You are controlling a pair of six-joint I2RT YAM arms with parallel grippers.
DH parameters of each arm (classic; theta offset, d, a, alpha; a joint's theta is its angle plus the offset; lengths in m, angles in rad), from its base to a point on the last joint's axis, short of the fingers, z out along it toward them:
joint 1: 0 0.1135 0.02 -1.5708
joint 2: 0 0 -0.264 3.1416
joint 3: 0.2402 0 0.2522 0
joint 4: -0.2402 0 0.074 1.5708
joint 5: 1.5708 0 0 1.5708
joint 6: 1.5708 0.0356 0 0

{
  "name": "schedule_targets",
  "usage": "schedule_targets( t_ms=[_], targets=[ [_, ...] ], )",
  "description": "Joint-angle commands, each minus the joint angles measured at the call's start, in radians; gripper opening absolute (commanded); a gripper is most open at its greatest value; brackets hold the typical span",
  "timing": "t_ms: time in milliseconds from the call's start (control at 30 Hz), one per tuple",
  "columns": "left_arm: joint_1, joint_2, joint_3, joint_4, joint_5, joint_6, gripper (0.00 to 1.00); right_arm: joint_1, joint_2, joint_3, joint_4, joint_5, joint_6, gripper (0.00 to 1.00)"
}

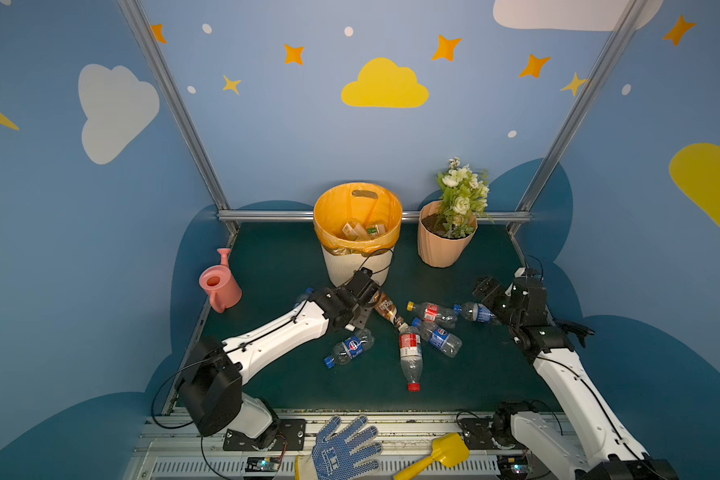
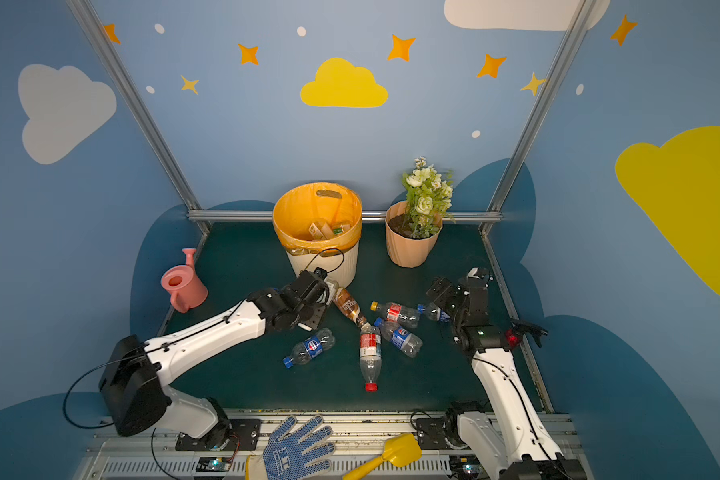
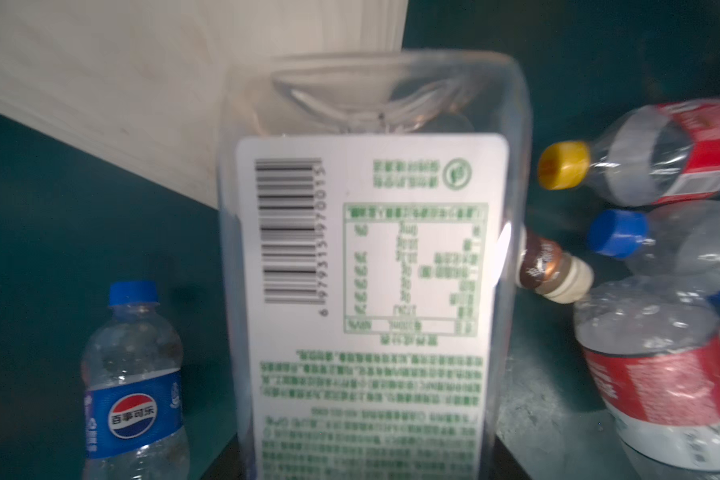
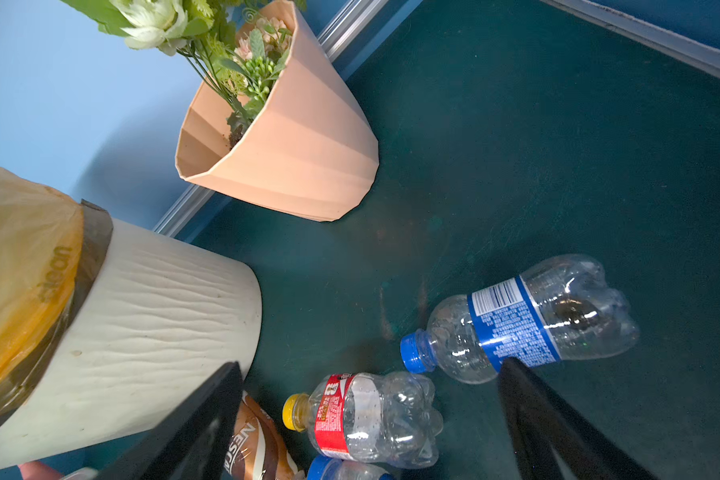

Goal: Throw the plastic bottles in the bin
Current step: 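Lift the green-labelled bottle with the left gripper over the bin and release it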

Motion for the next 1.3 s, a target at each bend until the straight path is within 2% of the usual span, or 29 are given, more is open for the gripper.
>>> schedule_targets(
  t_ms=[0, 167, 333, 500, 633, 700, 767, 900, 967, 1000, 1033, 1067, 1167, 1267],
  targets=[
    [-0.019, -0.119, -0.013, 0.052, -0.031, 0.076, 0.49, -0.004, -0.007, -0.009, 0.006, 0.001, 0.005, 0.95],
    [-0.045, -0.336, -0.036, 0.192, -0.053, 0.168, 0.47, -0.005, 0.002, -0.004, 0.011, -0.004, 0.003, 0.95],
    [-0.051, -0.495, 0.002, 0.356, -0.11, 0.366, 0.43, -0.005, 0.011, 0.003, 0.017, -0.01, -0.001, 0.95],
    [-0.051, -0.519, 0.084, 0.607, -0.116, 0.604, 0.45, -0.005, 0.021, 0.014, 0.02, -0.031, 0.006, 0.95],
    [-0.033, -0.423, 0.187, 0.749, -0.077, 0.716, 0.45, -0.004, 0.019, 0.025, 0.009, -0.041, 0.007, 0.95],
    [-0.01, -0.354, 0.252, 0.782, -0.076, 0.708, 0.44, -0.004, 0.008, 0.028, 0.001, -0.038, 0.007, 0.95],
    [0.045, -0.296, 0.283, 0.805, -0.018, 0.664, 0.43, -0.007, -0.008, 0.028, -0.005, -0.029, 0.006, 0.95],
    [0.212, -0.163, 0.33, 0.793, 0.115, 0.437, 0.44, -0.005, -0.047, 0.019, -0.017, 0.001, -0.003, 0.95],
    [0.276, -0.077, 0.34, 0.77, 0.161, 0.333, 0.48, -0.005, -0.066, 0.015, -0.031, 0.012, -0.007, 0.95],
    [0.291, -0.046, 0.341, 0.752, 0.173, 0.312, 0.53, -0.005, -0.073, 0.014, -0.037, 0.015, -0.01, 0.95],
    [0.302, -0.014, 0.337, 0.736, 0.182, 0.292, 0.64, -0.005, -0.081, 0.011, -0.04, 0.017, -0.011, 0.95],
    [0.31, 0.014, 0.331, 0.73, 0.178, 0.288, 0.71, -0.007, -0.086, 0.01, -0.047, 0.023, -0.013, 0.95],
    [0.332, 0.05, 0.36, 0.723, 0.132, 0.292, 0.82, -0.013, -0.1, 0.017, -0.061, 0.033, -0.015, 0.95],
    [0.345, 0.022, 0.479, 0.664, 0.145, 0.315, 0.89, -0.02, -0.103, 0.05, -0.074, 0.032, -0.033, 0.95]
  ],
)
